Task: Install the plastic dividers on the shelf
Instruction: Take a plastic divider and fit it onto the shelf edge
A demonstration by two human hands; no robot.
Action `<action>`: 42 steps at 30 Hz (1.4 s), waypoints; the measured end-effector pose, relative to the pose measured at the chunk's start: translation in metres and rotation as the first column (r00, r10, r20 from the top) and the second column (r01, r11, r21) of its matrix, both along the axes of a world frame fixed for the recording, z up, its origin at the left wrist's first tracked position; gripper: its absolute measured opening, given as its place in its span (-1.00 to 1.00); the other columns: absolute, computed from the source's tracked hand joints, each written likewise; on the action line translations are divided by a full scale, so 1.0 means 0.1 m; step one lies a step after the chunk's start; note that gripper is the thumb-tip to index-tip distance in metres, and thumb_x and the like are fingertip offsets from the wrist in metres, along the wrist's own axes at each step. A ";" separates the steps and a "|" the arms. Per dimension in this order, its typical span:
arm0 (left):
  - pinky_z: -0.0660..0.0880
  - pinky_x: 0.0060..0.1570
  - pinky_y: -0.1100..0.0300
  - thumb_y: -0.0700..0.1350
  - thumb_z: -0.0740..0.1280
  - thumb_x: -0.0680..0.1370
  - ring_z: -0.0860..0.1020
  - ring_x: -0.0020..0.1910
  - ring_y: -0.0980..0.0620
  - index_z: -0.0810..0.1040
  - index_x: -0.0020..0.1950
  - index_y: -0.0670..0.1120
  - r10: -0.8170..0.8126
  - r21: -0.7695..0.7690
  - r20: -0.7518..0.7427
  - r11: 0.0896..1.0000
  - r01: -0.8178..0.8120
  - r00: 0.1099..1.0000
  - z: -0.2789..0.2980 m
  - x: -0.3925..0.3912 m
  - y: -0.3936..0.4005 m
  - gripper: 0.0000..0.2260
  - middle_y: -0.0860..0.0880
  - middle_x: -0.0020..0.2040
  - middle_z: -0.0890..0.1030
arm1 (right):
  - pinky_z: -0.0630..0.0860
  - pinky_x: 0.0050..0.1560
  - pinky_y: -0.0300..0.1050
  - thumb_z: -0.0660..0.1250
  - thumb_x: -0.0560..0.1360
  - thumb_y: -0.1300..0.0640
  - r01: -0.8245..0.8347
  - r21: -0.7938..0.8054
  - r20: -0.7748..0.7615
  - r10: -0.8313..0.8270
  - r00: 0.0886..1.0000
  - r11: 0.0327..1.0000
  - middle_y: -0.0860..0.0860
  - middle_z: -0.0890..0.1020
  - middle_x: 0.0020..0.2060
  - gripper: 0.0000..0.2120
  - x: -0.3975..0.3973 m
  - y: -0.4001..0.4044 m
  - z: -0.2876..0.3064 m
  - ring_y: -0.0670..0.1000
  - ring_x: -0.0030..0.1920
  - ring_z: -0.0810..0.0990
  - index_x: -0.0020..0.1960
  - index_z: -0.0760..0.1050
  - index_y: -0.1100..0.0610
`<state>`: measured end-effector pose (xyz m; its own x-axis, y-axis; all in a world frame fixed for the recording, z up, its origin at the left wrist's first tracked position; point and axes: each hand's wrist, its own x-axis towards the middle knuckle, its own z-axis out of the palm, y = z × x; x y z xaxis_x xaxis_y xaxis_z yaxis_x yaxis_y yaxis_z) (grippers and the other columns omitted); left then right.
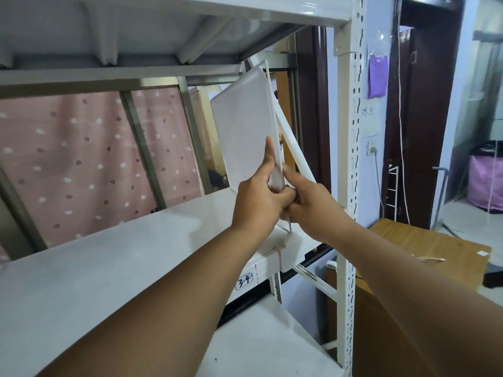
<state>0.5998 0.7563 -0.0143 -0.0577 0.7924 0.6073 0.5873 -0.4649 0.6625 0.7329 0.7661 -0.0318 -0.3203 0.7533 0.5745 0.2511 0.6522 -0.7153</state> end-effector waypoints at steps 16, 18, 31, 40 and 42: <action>0.47 -0.42 0.43 -0.13 0.47 0.58 0.54 -0.47 0.26 0.00 0.60 0.47 0.062 -0.058 -0.006 0.996 -0.062 0.998 -0.26 0.08 -0.07 -0.12 0.18 -0.40 0.50 | 0.60 -0.25 -0.15 0.24 0.47 0.36 0.040 0.021 -0.048 -0.039 0.998 0.999 -0.09 0.68 -0.29 -0.24 0.01 0.00 -0.32 -0.09 -0.30 0.64 0.51 0.30 -0.26; 0.46 -0.43 0.47 -0.13 0.47 0.57 0.55 -0.44 0.31 0.01 0.61 0.46 0.062 -0.049 -0.013 0.997 -0.062 0.998 -0.26 0.07 -0.07 -0.12 0.21 -0.38 0.52 | 0.57 -0.33 -0.22 0.24 0.46 0.35 0.040 0.006 -0.055 -0.040 0.998 0.999 -0.11 0.67 -0.32 -0.26 0.01 -0.01 -0.32 -0.11 -0.34 0.62 0.50 0.32 -0.26; 0.31 0.41 0.16 0.03 0.42 0.60 0.25 0.64 -0.09 0.17 0.70 0.16 0.017 -0.359 -0.288 0.925 -0.124 0.957 -0.05 -0.60 -0.44 -0.28 -0.11 0.73 0.09 | 0.37 -0.50 -0.30 0.27 0.55 0.22 0.373 -0.176 0.108 -0.359 0.927 0.911 0.04 0.68 -0.31 -0.82 -0.19 -0.22 -0.21 -0.09 -0.45 0.51 0.11 0.55 0.07; 0.25 0.55 -0.07 0.01 0.36 0.59 0.33 0.56 -0.15 0.22 0.66 -0.12 0.058 -0.505 -0.543 0.775 -0.381 0.838 0.25 -1.52 -1.03 -0.33 -0.15 0.62 0.34 | 0.42 -0.35 -0.17 0.37 0.55 -0.07 0.669 -0.080 0.530 -0.536 0.657 0.739 0.03 0.53 -0.33 -0.68 -0.39 -0.72 0.14 0.04 -0.27 0.55 -0.20 0.41 0.13; 0.24 0.56 -0.09 0.02 0.37 0.58 0.37 0.53 -0.17 0.27 0.63 -0.13 0.066 -0.506 -0.563 0.760 -0.407 0.824 0.32 -1.74 -1.17 -0.34 -0.15 0.59 0.38 | 0.48 -0.20 -0.13 0.33 0.56 -0.10 0.687 -0.015 0.642 -0.520 0.564 0.727 0.03 0.56 -0.32 -0.67 -0.48 -0.85 0.25 0.08 -0.20 0.59 -0.16 0.47 0.16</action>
